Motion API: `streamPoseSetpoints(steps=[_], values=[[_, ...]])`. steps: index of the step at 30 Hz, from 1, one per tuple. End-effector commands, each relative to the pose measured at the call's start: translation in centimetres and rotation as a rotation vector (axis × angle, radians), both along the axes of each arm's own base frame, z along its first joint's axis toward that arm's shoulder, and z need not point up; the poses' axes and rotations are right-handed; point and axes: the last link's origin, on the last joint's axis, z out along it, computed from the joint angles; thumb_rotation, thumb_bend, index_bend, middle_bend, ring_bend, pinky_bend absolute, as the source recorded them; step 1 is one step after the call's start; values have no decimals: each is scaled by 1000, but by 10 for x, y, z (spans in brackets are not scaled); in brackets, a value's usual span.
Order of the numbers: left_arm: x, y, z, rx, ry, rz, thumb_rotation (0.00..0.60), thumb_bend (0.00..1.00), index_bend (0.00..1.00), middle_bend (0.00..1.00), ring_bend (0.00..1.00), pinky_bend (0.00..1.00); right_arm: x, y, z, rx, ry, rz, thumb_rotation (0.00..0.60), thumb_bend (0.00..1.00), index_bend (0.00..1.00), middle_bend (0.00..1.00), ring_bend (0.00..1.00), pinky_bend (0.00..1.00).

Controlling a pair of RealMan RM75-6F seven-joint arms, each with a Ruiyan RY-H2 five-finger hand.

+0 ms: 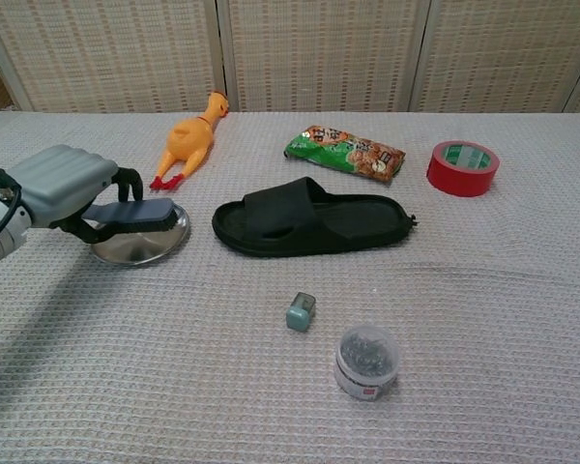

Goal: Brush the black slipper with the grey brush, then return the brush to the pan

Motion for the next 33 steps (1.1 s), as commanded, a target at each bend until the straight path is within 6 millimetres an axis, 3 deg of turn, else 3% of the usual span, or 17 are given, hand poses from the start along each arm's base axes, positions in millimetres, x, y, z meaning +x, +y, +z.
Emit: streamPoseSetpoints(steps=[1, 7, 11, 15, 23, 33], values=[[16, 2, 4, 11, -2, -22, 600, 475, 685, 799, 670, 987, 1, -25, -15, 52, -3, 86, 600, 130, 0, 0, 0, 0], [47, 2, 6, 21, -23, -51, 600, 473, 684, 799, 670, 986, 23, -82, -44, 180, -13, 229, 600, 304, 0, 0, 0, 0], [61, 5, 7, 24, -19, -45, 600, 470, 683, 798, 670, 981, 46, -120, -75, 283, -2, 319, 600, 409, 0, 0, 0, 0], [72, 7, 10, 33, -14, -40, 600, 469, 683, 796, 669, 981, 64, -143, -109, 355, 17, 367, 600, 506, 0, 0, 0, 0], [90, 9, 15, 42, -23, -37, 600, 469, 677, 788, 666, 975, 91, -160, -156, 409, 35, 428, 600, 576, 0, 0, 0, 0], [104, 14, 1, 9, -34, -21, 600, 469, 671, 785, 664, 973, 98, -169, -197, 476, 172, 465, 600, 626, 10, 0, 0, 0]])
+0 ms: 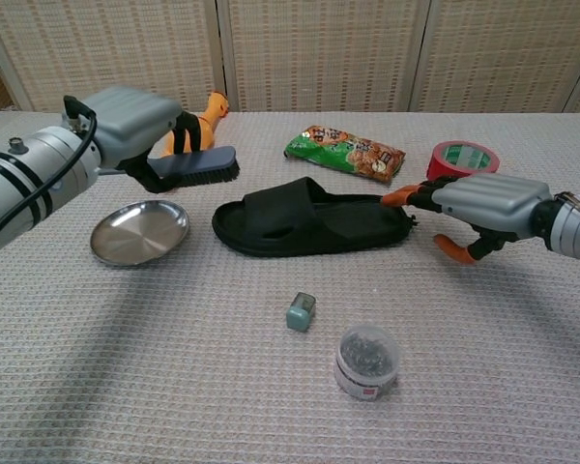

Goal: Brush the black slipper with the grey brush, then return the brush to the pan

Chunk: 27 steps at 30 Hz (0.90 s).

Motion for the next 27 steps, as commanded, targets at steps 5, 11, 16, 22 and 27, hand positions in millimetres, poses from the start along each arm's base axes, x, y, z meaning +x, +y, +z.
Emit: streamPoseSetpoints(steps=[5, 11, 16, 22, 27], values=[[19, -2, -13, -29, -16, -26, 600, 469, 669, 781, 664, 973, 5, -2, -17, -11, 75, 77, 600, 661, 48, 0, 0, 0], [27, -4, -20, -45, -19, -40, 600, 469, 669, 781, 664, 973, 8, -3, -19, -13, 81, 90, 600, 668, 56, 0, 0, 0], [52, -10, -45, -85, -29, -67, 600, 470, 669, 781, 664, 973, 11, -2, -23, -11, 123, 115, 600, 669, 68, 0, 0, 0], [57, -9, -58, -53, 2, -98, 600, 469, 669, 779, 664, 973, 9, -2, -21, -3, 113, 82, 600, 690, 69, 0, 0, 0], [51, -8, -65, -62, -49, -94, 600, 470, 667, 778, 662, 969, 7, -4, -18, 6, 98, 65, 600, 690, 41, 0, 0, 0]])
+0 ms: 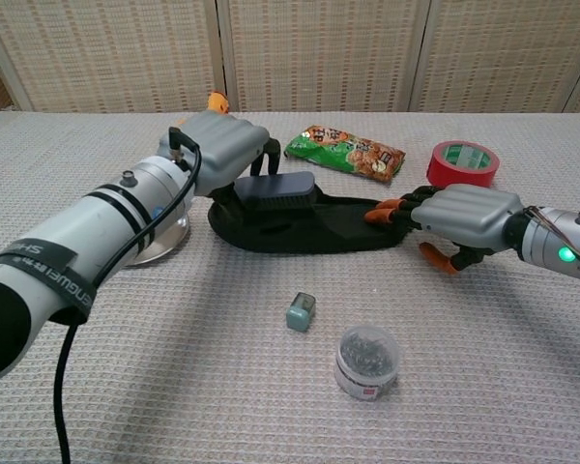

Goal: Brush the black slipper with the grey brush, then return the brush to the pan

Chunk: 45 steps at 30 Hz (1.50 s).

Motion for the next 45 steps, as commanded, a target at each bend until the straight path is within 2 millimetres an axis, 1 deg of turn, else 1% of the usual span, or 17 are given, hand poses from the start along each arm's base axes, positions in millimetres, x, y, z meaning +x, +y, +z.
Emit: streamPoseSetpoints(steps=[1, 7, 10, 16, 19, 28, 34, 38, 45], values=[[-4, 0, -7, -4, -38, -6, 600, 471, 665, 775, 659, 968, 0, -2, 2, 4, -19, -11, 600, 690, 40, 0, 0, 0], [-10, 0, -14, 12, -152, -38, 600, 469, 660, 768, 638, 954, 2, -4, 6, 15, -59, -25, 600, 692, 27, 0, 0, 0], [-18, 0, -20, 25, -203, -56, 600, 469, 661, 770, 625, 947, 2, -4, 8, 28, -82, -44, 600, 694, 13, 0, 0, 0], [-34, 1, -27, 23, -222, -56, 600, 469, 669, 783, 618, 944, -3, -6, 12, 35, -83, -63, 600, 699, 0, 0, 0, 0], [-42, 1, -26, 23, -224, -58, 600, 469, 673, 790, 618, 943, -6, -6, 12, 36, -78, -70, 600, 701, 0, 0, 0, 0], [-57, -2, -28, 11, -217, -84, 600, 471, 697, 813, 624, 941, -11, -8, 14, 35, -83, -90, 600, 706, 0, 0, 0, 0], [-61, 1, -27, 9, -202, -118, 600, 469, 697, 806, 622, 936, -12, -8, 15, 44, -92, -81, 600, 721, 0, 0, 0, 0], [-66, 6, -23, 19, -199, -108, 600, 467, 693, 803, 621, 933, -10, -5, 19, 56, -120, -75, 600, 730, 0, 0, 0, 0], [-69, 11, -19, -33, -262, -80, 600, 447, 684, 794, 616, 930, -14, 1, 31, 85, -163, -58, 600, 746, 0, 0, 0, 0]])
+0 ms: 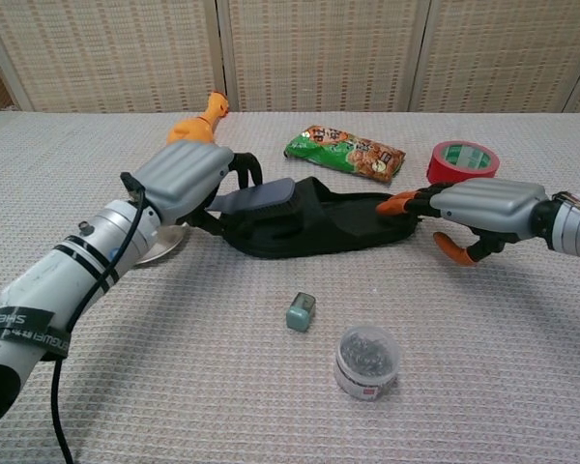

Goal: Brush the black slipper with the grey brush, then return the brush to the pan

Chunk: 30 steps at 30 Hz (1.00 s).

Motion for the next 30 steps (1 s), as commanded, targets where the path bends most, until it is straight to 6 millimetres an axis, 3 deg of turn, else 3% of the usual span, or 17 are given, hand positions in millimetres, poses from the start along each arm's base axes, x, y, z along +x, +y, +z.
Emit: streamPoseSetpoints(steps=[1, 6, 10, 16, 23, 30], values=[[-2, 2, 1, -36, -23, 16, 600, 445, 682, 791, 614, 928, -3, 4, 9, 18, -32, 20, 600, 746, 0, 0, 0, 0], [-5, 5, -1, -48, -21, 42, 600, 440, 676, 785, 609, 923, -7, 4, 24, 25, -84, 67, 600, 733, 0, 0, 0, 0], [-1, 6, -6, -59, -12, 40, 600, 441, 672, 779, 604, 922, -13, 1, 37, 7, -64, 130, 600, 591, 0, 0, 0, 0], [5, 9, -13, -44, 25, 18, 600, 440, 672, 779, 603, 921, -31, -6, 54, -66, 33, 164, 600, 475, 0, 0, 0, 0], [10, 13, -20, -6, 114, -12, 600, 440, 669, 777, 598, 915, -43, -10, 64, -96, 41, 87, 600, 464, 0, 0, 0, 0], [-5, 17, -15, 55, 214, -19, 600, 440, 669, 777, 598, 913, -35, -7, 57, -74, 21, 101, 600, 464, 0, 0, 0, 0]])
